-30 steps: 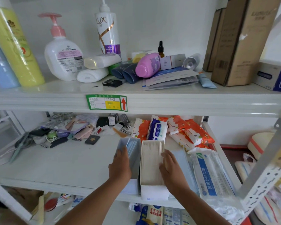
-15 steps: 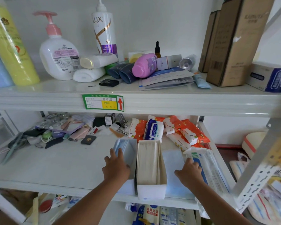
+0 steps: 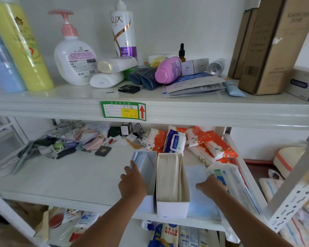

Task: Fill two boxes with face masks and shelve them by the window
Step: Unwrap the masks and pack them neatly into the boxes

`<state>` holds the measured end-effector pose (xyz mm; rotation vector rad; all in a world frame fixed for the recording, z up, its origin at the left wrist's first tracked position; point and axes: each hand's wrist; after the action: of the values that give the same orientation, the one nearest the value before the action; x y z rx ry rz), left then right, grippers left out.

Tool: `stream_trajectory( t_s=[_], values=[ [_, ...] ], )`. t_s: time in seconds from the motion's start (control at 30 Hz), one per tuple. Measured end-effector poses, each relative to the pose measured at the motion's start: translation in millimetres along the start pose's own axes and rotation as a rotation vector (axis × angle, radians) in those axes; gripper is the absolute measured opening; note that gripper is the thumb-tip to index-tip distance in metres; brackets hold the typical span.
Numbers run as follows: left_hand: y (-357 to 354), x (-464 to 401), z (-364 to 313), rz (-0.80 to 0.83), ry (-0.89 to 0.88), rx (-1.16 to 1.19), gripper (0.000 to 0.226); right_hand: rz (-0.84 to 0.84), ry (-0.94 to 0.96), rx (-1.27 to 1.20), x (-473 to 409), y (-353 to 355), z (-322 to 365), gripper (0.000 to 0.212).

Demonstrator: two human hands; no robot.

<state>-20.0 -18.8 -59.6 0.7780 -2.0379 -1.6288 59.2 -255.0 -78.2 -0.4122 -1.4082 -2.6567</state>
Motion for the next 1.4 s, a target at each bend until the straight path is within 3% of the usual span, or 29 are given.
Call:
stream_trajectory(
  t_s=[0.17, 0.4, 0.83, 1.4],
  values=[
    [0.6, 1.5, 0.8, -0.017, -0.005, 0.006, 0.083, -0.031, -0.002, 0.018, -5.3, -3.8, -2.1, 0.043],
    [-0.9, 1.0, 2.9, -0.088, -0.042, -0.063, 0.079, -0.068, 0.025, 0.137, -5.7, -8.0, -2.3, 0.062],
    [-3.5, -3.1, 3.1, -0.163, -0.066, -0.104, 0.072, 0.015, 0.155, 0.072, -17.9, -12.8, -16.0, 0.093],
    [-0.6, -3.2, 1.3, -0.159, -0.082, -0.097, 0.067, 0.01, 0.096, -0.136, -31.1, -24.3, -6.6, 0.11]
  ],
)
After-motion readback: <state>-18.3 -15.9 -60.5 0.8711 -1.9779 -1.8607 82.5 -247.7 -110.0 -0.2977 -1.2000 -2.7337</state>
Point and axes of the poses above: each hand's wrist, its own x-axis away from the middle knuckle, its own y-axis out of the back of the hand, z = x × y, and after that the axes turned 10 degrees about y, right-handed
